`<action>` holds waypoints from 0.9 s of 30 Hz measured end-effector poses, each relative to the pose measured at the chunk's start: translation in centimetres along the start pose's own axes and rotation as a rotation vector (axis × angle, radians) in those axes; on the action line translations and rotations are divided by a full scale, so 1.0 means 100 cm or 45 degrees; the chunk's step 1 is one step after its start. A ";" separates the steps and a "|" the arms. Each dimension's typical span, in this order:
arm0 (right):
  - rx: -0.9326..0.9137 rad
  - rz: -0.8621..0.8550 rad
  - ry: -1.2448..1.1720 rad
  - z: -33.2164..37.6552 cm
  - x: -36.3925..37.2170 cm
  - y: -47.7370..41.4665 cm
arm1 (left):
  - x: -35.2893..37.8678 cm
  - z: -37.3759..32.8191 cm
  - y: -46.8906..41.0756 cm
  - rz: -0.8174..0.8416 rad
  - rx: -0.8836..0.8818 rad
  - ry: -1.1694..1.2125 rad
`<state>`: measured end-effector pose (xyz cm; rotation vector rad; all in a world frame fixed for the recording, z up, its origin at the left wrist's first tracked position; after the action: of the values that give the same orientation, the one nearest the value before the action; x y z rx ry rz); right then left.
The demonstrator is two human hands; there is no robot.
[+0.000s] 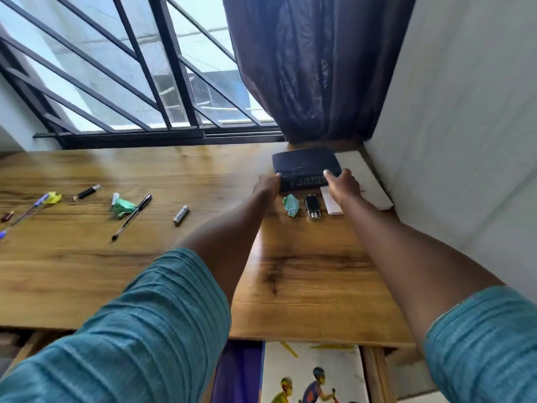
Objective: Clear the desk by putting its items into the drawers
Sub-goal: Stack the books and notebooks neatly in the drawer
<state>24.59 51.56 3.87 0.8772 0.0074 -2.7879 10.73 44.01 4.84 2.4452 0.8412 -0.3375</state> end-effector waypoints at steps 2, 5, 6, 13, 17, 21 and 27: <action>0.074 0.034 -0.089 0.003 0.005 -0.011 | 0.007 -0.005 -0.003 0.168 -0.069 0.204; 0.131 0.028 -0.222 0.006 0.007 -0.022 | 0.016 -0.007 -0.010 0.182 -0.124 0.269; 0.143 0.017 -0.263 0.006 0.006 -0.024 | 0.018 -0.006 -0.009 0.164 -0.119 0.271; 0.289 0.073 -0.801 0.006 -0.001 -0.042 | 0.012 0.002 -0.031 0.108 -0.192 0.603; 0.325 -0.053 -1.008 0.014 0.006 -0.034 | -0.001 -0.011 -0.010 -0.078 -0.171 0.741; 0.362 -0.107 -1.091 0.022 -0.001 -0.025 | -0.009 -0.017 0.010 -0.033 -0.142 0.796; 0.377 -0.036 -1.183 0.026 -0.008 -0.007 | -0.023 -0.005 0.032 -0.054 -0.128 0.986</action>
<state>23.62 52.24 6.44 -0.4412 -0.5425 -2.9757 11.01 41.07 7.45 2.4573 1.1721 0.6704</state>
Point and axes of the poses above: each hand's wrist, its own y-axis away from the middle knuckle, its own x-axis out of the palm, z = x × y, the point moved 1 cm from there along -y, towards the middle knuckle, and after that the axes turned 6 degrees about -x, right-handed, at the moved point
